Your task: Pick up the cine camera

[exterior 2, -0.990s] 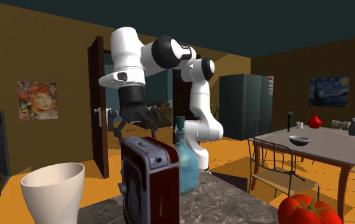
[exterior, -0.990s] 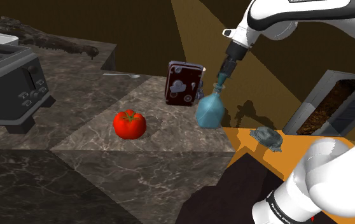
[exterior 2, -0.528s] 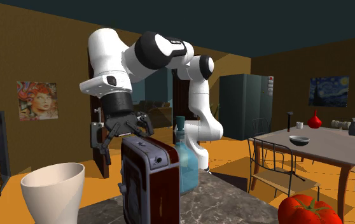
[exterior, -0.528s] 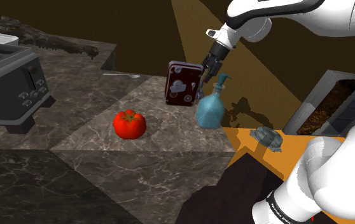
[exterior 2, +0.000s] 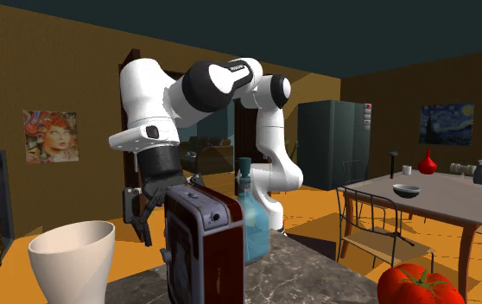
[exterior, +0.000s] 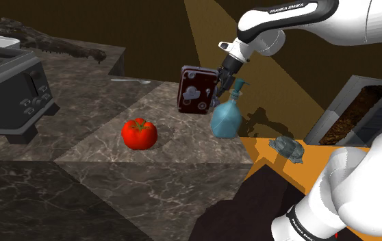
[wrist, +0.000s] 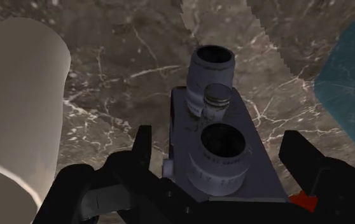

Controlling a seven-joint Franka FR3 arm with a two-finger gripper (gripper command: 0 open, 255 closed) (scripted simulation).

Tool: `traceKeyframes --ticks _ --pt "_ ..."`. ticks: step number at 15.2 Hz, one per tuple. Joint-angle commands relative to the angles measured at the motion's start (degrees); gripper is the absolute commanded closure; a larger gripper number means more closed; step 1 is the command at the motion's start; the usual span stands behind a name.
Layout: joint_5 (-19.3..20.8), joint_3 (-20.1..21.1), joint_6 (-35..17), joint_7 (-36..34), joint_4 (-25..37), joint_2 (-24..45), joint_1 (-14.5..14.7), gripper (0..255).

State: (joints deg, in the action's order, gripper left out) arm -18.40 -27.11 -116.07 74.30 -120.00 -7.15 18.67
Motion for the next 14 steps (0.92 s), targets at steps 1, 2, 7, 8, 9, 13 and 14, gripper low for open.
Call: traceKeyframes --ticks 1,2,7,8,9,13,14 --pt "-0.1 0.0 -0.3 0.1 -0.2 0.1 0.0 255" --pt "-0.2 0.0 -0.3 0.2 -0.2 0.2 0.0 255" --pt "-0.2 0.0 -0.4 0.2 -0.2 0.2 0.0 255" --pt "-0.2 0.0 -0.4 0.2 -0.2 0.2 0.0 255" --pt "-0.2 0.0 -0.4 0.2 -0.2 0.3 0.0 255" --pt "0.5 0.1 1.8 -0.8 1.5 -0.5 0.0 255" --pt "0.7 0.1 2.5 -1.2 2.1 -0.7 0.0 255"
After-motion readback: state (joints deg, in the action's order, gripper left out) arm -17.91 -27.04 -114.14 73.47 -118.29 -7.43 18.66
